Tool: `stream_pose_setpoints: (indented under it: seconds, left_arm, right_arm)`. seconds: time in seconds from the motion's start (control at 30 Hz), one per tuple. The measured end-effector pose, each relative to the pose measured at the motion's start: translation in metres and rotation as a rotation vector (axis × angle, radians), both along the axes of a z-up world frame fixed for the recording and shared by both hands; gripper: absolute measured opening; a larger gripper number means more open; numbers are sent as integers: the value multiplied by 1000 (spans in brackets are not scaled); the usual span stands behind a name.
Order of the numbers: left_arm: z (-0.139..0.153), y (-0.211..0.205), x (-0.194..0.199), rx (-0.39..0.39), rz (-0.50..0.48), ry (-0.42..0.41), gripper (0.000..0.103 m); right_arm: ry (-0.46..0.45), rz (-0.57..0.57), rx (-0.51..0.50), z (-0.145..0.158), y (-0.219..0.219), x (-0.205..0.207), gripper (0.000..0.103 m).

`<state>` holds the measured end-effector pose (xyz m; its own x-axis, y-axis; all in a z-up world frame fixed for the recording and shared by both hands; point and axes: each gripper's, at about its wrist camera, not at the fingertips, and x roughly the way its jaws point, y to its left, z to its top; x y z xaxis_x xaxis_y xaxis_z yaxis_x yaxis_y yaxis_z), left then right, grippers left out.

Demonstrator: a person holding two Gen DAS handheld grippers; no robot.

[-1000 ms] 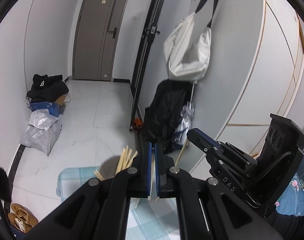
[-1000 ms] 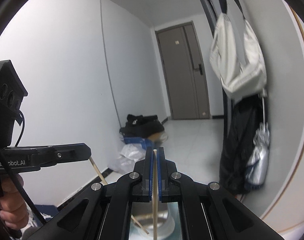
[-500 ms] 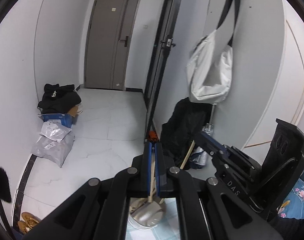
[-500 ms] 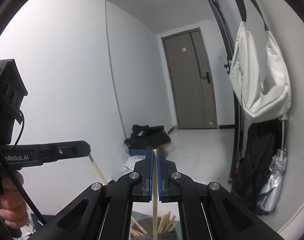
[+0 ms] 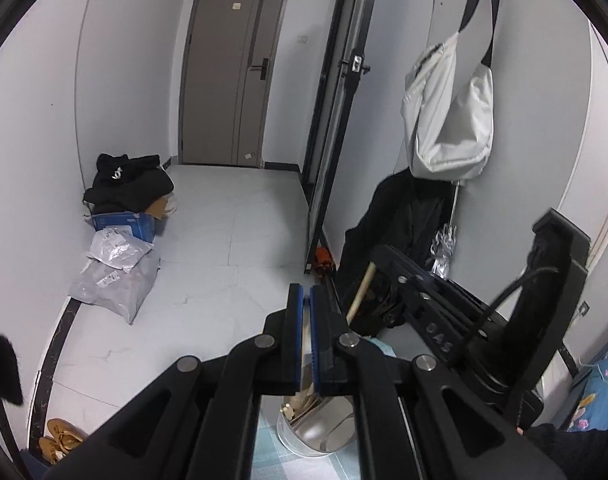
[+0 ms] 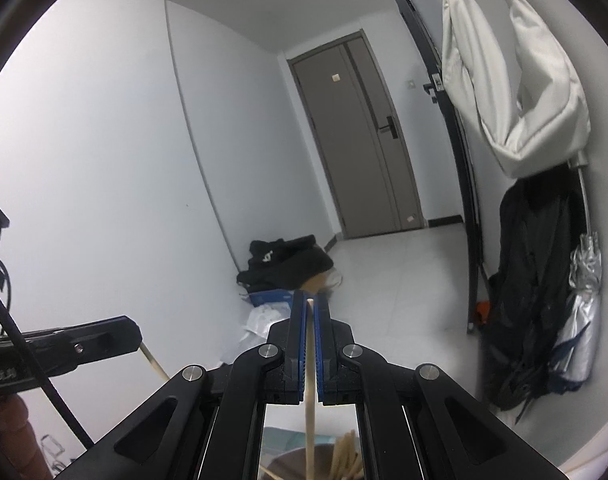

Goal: Organize utensils
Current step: 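Lower the chopsticks into the holder and open both grippers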

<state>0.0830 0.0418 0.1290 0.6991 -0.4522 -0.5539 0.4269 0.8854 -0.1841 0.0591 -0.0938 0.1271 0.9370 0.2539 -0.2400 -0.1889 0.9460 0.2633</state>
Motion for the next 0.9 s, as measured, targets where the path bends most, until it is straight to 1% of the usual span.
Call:
stream_pose_setpoints:
  seconds: [0.13,0.27,0.43,0.6,0.67,0.83,0.9]
  left_arm:
    - [-11,-1,1,5,0,27,0]
    - [-19,1,2,-15,-4,59,0]
    - [-26,3,-2,-37,-8,82,0]
    - [-38,-1,-4,-27,-9,100,0]
    - [-42,-2,-3,-28,-10,122,0]
    - [-51,-2,2,-40,-27,171,0]
    - [-55,-5,2,-34,-38,179,0]
  right_arm:
    - [10,13,-18,-13,5,3,3]
    - [10,28,-40,-22,7,4,3]
    - [6,71,-79,-32,12,5,3]
    - [38,120,-102,-46,19,5,3]
    - [54,139,-109,-51,19,4,3]
    - [98,192,-158,-61,20,0,3]
    - [113,210,-181,-66,20,-3,3]
